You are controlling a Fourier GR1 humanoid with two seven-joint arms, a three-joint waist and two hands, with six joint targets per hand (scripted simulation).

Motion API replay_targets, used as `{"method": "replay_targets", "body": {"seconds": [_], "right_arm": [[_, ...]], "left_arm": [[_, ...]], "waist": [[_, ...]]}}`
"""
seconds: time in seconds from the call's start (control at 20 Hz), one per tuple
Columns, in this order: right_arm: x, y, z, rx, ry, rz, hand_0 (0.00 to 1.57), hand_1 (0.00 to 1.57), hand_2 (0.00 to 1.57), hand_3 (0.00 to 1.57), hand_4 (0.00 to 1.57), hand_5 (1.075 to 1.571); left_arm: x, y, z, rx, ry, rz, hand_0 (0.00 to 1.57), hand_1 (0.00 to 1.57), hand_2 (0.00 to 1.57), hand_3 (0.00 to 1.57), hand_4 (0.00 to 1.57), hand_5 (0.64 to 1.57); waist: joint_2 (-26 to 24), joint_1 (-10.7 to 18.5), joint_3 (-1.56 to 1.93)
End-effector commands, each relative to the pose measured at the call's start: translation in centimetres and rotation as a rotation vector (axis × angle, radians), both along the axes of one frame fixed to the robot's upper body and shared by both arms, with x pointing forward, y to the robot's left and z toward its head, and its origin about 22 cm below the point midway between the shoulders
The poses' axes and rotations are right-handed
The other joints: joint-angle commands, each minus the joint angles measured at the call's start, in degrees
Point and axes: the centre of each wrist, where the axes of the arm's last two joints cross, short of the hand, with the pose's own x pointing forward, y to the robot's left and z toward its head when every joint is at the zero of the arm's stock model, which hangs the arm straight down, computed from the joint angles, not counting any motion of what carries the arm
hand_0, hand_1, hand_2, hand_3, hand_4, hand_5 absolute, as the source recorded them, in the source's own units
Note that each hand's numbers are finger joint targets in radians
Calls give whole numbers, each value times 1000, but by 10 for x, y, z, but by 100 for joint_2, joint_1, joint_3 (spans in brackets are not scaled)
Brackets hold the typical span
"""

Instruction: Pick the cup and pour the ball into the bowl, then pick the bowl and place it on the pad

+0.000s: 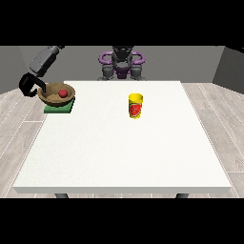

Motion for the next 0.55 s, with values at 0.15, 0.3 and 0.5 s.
{"method": "replay_targets", "body": {"seconds": [0.15,0.3,0.5], "right_arm": [[-11,-19,13,-5,63,-92,0,0,0,0,0,1485],[-11,-17,11,-6,141,-65,0,0,0,0,0,1477],[36,22,45,-14,9,129,0,0,0,0,701,1219]], "left_arm": [[1,-11,12,-13,8,-97,0,0,0,0,761,1544],[18,-48,-12,-57,118,-150,0,0,0,0,983,1570],[30,-50,-51,-106,296,-96,0,0,0,0,983,1570]], "waist": [[-224,210,11],[-1177,19,9],[-2217,-325,-16]]}}
